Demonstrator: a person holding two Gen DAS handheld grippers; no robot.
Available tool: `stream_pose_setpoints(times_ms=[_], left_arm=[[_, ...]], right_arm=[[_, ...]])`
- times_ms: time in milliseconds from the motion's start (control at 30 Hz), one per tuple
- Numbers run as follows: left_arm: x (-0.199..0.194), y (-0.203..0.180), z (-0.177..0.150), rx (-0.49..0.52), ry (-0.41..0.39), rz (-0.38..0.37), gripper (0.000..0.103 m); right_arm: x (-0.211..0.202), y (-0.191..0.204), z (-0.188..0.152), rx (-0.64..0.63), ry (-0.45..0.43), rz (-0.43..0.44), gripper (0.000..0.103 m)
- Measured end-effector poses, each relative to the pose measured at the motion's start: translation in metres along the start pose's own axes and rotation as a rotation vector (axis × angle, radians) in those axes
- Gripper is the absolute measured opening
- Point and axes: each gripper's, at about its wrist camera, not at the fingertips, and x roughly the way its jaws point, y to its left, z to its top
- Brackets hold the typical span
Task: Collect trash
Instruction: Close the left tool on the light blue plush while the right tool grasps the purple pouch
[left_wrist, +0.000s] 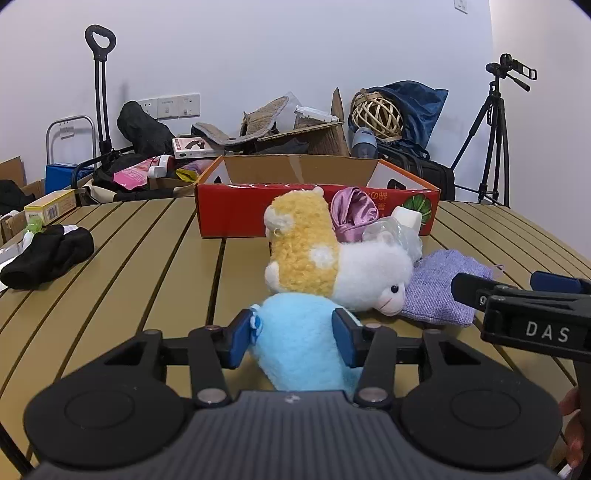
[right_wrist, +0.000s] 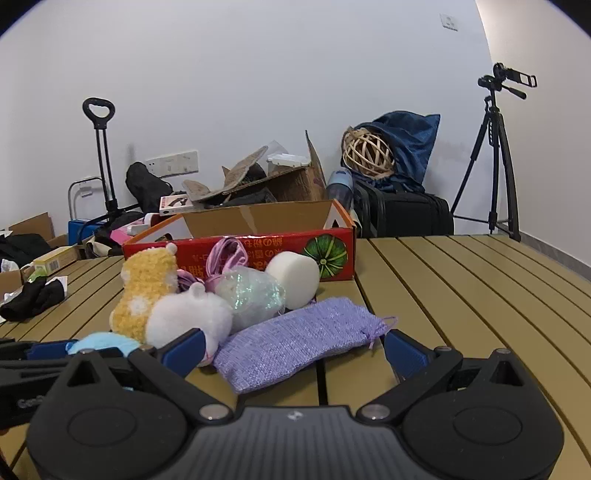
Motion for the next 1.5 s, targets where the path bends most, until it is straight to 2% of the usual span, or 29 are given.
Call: stream_pose_setpoints(times_ms=[67, 133, 200, 233, 500, 600, 833, 1033, 1267, 1333, 1400, 1433, 1500], left_arm=[[-0.001, 0.0, 0.0, 0.008, 0.006, -0.007, 0.05], [-0.001, 0.0, 0.0, 0.014, 0.008, -0.009, 0.059], [-0.001, -0.001, 0.0, 0.015, 0.009, -0.006, 0.079], [0.0, -0.002, 0.0, 0.013, 0.01, 0.009, 0.081], [0.024, -0.013, -0.004, -0.001, 0.103, 0.009, 0.082], [0.031, -0.016, -0.006, 0.007, 0.14, 0.02, 0.085], [0.026, -0.012, -0.009, 0.004, 0.116, 0.014, 0.074], [0.011, 0.002, -0.005, -0.035, 0.058, 0.027, 0.074], [-0.005, 0.011, 0.0, -0.04, 0.003, 0.052, 0.074], [-0.007, 0.012, 0.0, -0.036, -0.005, 0.059, 0.074], [-0.01, 0.014, 0.0, -0.034, -0.015, 0.062, 0.074], [-0.011, 0.015, 0.001, -0.035, -0.02, 0.064, 0.074], [-0.013, 0.018, 0.001, -0.038, -0.027, 0.066, 0.074]], right_arm=[[0.002, 0.0, 0.0, 0.009, 0.007, -0.002, 0.103], [0.003, 0.001, -0.001, 0.015, 0.012, -0.003, 0.103], [0.003, 0.001, -0.001, 0.017, 0.012, -0.007, 0.103], [0.003, 0.001, -0.001, 0.018, 0.011, -0.008, 0.103], [-0.001, -0.012, 0.0, 0.041, 0.01, -0.03, 0.103], [-0.002, -0.017, -0.002, 0.049, 0.014, -0.037, 0.103], [0.002, -0.021, -0.003, 0.089, 0.034, -0.014, 0.103], [0.01, -0.016, 0.0, 0.101, 0.049, -0.002, 0.103], [0.026, -0.016, 0.006, 0.199, 0.108, 0.045, 0.103], [0.033, -0.013, 0.005, 0.209, 0.123, 0.031, 0.099], [0.04, -0.012, 0.002, 0.226, 0.143, 0.028, 0.081], [0.042, -0.012, 0.001, 0.236, 0.152, 0.036, 0.076], [0.045, -0.011, -0.001, 0.245, 0.166, 0.054, 0.055]])
